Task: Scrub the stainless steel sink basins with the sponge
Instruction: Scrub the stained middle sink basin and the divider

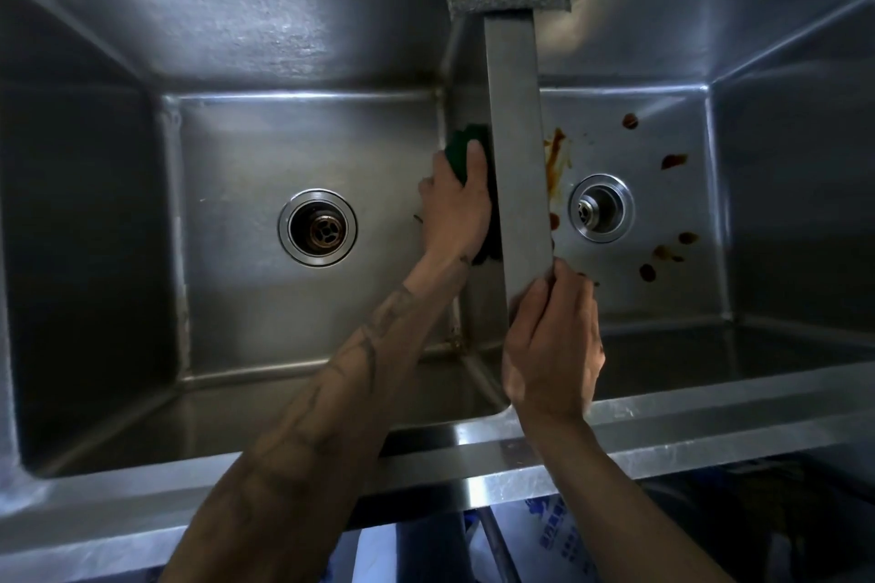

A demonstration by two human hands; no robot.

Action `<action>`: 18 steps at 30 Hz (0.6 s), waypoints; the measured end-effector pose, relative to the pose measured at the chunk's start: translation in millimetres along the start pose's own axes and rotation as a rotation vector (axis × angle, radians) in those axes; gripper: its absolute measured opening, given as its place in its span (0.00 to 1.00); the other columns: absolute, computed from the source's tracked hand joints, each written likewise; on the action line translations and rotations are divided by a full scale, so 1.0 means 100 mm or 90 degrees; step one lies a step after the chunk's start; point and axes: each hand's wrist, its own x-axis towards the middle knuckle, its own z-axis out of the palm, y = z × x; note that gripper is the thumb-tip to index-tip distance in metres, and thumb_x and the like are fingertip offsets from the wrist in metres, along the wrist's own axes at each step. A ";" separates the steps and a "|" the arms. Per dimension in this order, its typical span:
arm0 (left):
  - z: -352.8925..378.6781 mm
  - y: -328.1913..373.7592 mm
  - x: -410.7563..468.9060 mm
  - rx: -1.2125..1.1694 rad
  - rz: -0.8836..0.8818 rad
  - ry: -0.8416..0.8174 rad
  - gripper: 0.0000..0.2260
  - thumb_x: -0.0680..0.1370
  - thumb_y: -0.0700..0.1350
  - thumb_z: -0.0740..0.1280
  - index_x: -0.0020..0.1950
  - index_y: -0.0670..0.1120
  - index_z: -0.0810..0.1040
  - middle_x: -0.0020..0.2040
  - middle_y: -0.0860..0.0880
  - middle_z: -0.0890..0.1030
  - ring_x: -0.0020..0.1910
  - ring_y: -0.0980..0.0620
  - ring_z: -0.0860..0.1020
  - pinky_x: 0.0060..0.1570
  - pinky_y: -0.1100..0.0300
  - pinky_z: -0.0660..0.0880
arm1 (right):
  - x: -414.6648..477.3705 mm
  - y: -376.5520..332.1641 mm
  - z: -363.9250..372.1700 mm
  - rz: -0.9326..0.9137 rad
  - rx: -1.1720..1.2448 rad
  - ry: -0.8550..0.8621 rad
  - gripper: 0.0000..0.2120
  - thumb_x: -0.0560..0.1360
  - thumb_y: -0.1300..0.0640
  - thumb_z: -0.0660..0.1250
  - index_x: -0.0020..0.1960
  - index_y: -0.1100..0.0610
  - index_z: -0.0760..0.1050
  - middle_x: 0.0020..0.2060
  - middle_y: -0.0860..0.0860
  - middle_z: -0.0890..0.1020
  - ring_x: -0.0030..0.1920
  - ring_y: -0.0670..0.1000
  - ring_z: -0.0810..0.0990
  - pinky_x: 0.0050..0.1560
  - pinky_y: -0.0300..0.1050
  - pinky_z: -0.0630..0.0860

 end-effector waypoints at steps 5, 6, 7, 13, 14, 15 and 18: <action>0.04 0.04 0.11 -0.019 0.015 0.030 0.25 0.87 0.61 0.56 0.79 0.48 0.64 0.69 0.38 0.74 0.65 0.37 0.77 0.67 0.45 0.76 | 0.00 0.00 -0.01 0.002 -0.008 -0.002 0.18 0.85 0.49 0.52 0.66 0.56 0.71 0.52 0.53 0.79 0.48 0.53 0.80 0.45 0.58 0.81; 0.04 0.03 0.14 -0.003 -0.031 0.023 0.26 0.87 0.60 0.55 0.81 0.48 0.62 0.71 0.38 0.71 0.68 0.37 0.74 0.69 0.47 0.73 | 0.00 -0.01 0.00 -0.001 -0.007 -0.003 0.17 0.85 0.49 0.53 0.67 0.56 0.71 0.52 0.53 0.79 0.48 0.53 0.80 0.45 0.58 0.81; 0.04 0.03 0.16 0.010 -0.075 0.010 0.26 0.88 0.61 0.54 0.82 0.49 0.60 0.74 0.38 0.68 0.70 0.37 0.72 0.71 0.47 0.71 | 0.00 -0.01 0.00 -0.002 -0.006 -0.004 0.17 0.85 0.49 0.53 0.67 0.56 0.71 0.52 0.53 0.78 0.48 0.52 0.79 0.45 0.58 0.81; 0.03 0.25 0.20 -0.039 0.081 0.055 0.29 0.83 0.68 0.55 0.75 0.49 0.68 0.68 0.41 0.73 0.61 0.43 0.78 0.64 0.44 0.78 | 0.00 0.00 0.00 0.003 -0.002 0.002 0.16 0.85 0.49 0.53 0.65 0.56 0.72 0.50 0.52 0.78 0.46 0.50 0.79 0.44 0.57 0.81; 0.04 0.27 0.23 -0.047 0.099 0.068 0.28 0.84 0.67 0.56 0.75 0.49 0.69 0.67 0.41 0.73 0.63 0.42 0.77 0.64 0.43 0.78 | -0.01 0.00 0.00 0.002 -0.002 0.001 0.16 0.85 0.49 0.53 0.65 0.56 0.72 0.50 0.52 0.78 0.47 0.50 0.79 0.45 0.57 0.81; 0.04 0.29 0.28 -0.048 0.090 0.071 0.27 0.85 0.65 0.56 0.76 0.48 0.68 0.69 0.41 0.72 0.65 0.40 0.75 0.67 0.44 0.76 | 0.00 0.00 0.00 0.001 -0.004 -0.001 0.16 0.85 0.49 0.53 0.66 0.56 0.71 0.51 0.51 0.78 0.47 0.50 0.79 0.45 0.57 0.81; 0.05 0.32 0.44 -0.004 -0.042 0.032 0.29 0.87 0.63 0.53 0.84 0.50 0.59 0.78 0.39 0.65 0.75 0.37 0.69 0.74 0.45 0.67 | -0.01 0.00 0.00 -0.002 -0.002 -0.003 0.17 0.85 0.49 0.53 0.67 0.56 0.71 0.52 0.52 0.78 0.48 0.51 0.79 0.45 0.57 0.81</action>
